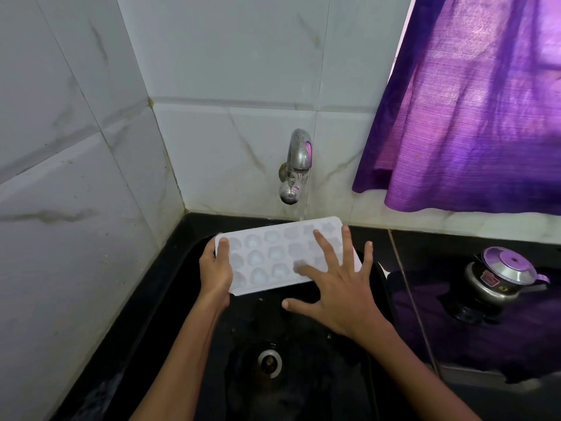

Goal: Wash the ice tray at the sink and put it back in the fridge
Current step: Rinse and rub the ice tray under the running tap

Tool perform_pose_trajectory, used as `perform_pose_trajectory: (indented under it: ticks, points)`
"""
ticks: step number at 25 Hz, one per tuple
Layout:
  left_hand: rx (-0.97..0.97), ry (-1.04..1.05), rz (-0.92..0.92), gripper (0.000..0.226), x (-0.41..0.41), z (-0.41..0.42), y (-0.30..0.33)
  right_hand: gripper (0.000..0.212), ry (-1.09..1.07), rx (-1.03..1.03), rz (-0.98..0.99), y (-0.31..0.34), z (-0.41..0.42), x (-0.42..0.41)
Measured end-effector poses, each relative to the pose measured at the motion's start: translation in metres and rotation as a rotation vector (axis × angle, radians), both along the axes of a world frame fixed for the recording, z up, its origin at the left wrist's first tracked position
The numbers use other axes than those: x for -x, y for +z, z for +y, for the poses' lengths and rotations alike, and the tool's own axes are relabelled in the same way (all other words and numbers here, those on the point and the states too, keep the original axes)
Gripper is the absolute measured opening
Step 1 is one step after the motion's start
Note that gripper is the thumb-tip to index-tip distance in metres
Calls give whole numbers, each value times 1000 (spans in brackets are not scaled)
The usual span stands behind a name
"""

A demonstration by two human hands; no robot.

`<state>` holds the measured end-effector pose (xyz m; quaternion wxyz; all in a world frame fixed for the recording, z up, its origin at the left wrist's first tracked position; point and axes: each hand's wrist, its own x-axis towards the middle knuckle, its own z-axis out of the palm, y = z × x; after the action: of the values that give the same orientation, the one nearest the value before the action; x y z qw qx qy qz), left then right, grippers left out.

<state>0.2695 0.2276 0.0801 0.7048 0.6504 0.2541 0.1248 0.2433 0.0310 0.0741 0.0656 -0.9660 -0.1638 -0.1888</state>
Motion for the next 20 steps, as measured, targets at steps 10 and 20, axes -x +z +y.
perform_pose_trajectory:
  ticks: [10,20]
  points:
    - [-28,-48,-5,34,5,-11,-4,60,-71,-219,113,13,-6,-4]
    - [-32,-114,9,33,7,-29,-5,76,7,-60,195,14,17,-38]
